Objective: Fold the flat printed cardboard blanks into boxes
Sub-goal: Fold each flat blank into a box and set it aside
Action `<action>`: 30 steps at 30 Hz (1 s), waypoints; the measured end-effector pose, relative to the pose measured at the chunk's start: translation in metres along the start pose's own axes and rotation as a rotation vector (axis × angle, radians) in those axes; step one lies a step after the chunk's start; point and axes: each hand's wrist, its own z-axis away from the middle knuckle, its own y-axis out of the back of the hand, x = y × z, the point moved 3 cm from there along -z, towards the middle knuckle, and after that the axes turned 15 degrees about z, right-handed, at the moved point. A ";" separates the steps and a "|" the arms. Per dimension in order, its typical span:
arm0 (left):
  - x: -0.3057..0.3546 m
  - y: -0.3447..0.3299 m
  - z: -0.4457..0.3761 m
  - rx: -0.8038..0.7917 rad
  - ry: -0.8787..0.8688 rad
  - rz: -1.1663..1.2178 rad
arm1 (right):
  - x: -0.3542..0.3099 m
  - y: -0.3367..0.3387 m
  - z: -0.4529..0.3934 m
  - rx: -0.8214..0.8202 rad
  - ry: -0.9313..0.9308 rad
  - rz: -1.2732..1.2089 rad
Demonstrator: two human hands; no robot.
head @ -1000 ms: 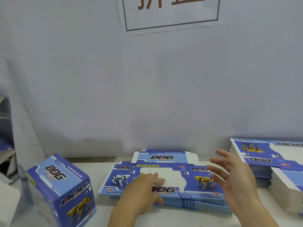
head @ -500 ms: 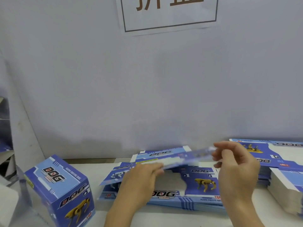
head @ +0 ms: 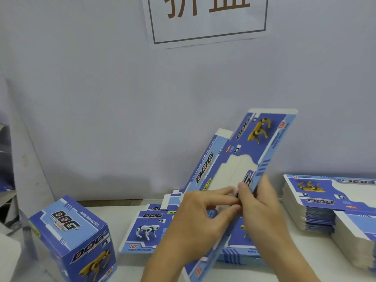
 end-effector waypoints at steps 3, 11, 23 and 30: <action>0.002 0.012 0.001 0.227 -0.017 -0.015 | -0.004 0.023 -0.006 0.050 0.015 0.045; 0.004 0.042 0.005 0.472 0.114 0.378 | -0.009 0.048 -0.009 -0.112 0.097 -0.152; 0.014 0.006 0.008 0.056 0.178 0.515 | -0.010 0.016 0.004 -0.303 0.177 -0.221; 0.016 0.008 0.002 0.312 0.031 0.408 | -0.008 0.021 0.002 -0.166 0.145 -0.173</action>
